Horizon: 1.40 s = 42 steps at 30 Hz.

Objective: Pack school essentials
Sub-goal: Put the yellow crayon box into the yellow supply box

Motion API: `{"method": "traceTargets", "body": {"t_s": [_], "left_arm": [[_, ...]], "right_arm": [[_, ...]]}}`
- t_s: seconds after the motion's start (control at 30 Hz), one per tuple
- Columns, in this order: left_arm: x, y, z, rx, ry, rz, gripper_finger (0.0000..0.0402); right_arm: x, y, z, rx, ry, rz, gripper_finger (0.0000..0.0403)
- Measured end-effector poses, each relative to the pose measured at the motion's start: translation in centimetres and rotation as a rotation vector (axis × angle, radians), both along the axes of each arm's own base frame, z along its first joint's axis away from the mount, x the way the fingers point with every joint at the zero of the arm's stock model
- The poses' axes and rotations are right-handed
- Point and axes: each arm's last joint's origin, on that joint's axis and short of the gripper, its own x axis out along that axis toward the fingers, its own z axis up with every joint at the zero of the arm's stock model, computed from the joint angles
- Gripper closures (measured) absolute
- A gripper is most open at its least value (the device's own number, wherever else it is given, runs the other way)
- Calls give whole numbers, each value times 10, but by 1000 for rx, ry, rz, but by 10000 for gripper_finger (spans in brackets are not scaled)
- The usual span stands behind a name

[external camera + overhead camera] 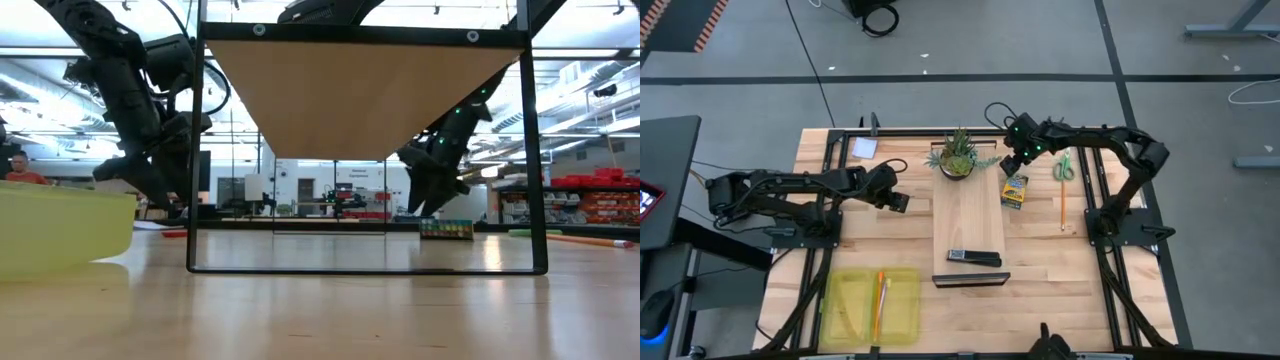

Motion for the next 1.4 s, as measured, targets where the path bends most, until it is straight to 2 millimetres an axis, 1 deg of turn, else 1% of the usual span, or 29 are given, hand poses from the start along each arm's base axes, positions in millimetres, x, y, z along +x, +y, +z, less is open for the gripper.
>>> {"method": "traceTargets", "body": {"t_s": [0.13, 0.27, 0.37, 0.53, 0.63, 0.7, 0.83, 0.97, 1.1, 1.2, 1.3, 1.4], "left_arm": [[0, 0, 0, 0, 0, -7, 230], [0, 0, 0, -2, 0, -9, 228], [0, 0, 0, -2, -1, -9, 230], [0, 0, 0, -3, -1, -9, 228], [0, 0, 0, -4, -1, -9, 230], [0, 0, 0, -13, -4, -10, 230], [0, -1, 0, -27, -9, -19, 228], [0, -1, 0, -27, -9, -19, 230], [0, -1, 0, -28, -10, -19, 228], [0, -1, 0, -30, -10, -15, 229], [0, -1, 0, -31, -12, -13, 230], [1, -1, 0, -30, -15, -13, 228]], "right_arm": [[1, 1, -5, 17, 52, 18, 186], [-5, 11, -8, 32, 191, 30, 186], [-8, 20, -10, 78, 265, 48, 186], [-6, 42, -11, 150, 349, 74, 186], [-3, 59, -14, 179, 397, 117, 186], [-4, 70, -14, 188, 412, 133, 186], [-15, 90, -2, 165, 366, 138, 186], [-31, 111, 17, 116, 257, 168, 186], [-40, 124, 36, -26, 107, 300, 186], [-44, 128, 44, -102, 21, 440, 182], [-44, 131, 46, -139, -6, 551, 162], [-41, 133, 44, -140, -6, 599, 125]]}}
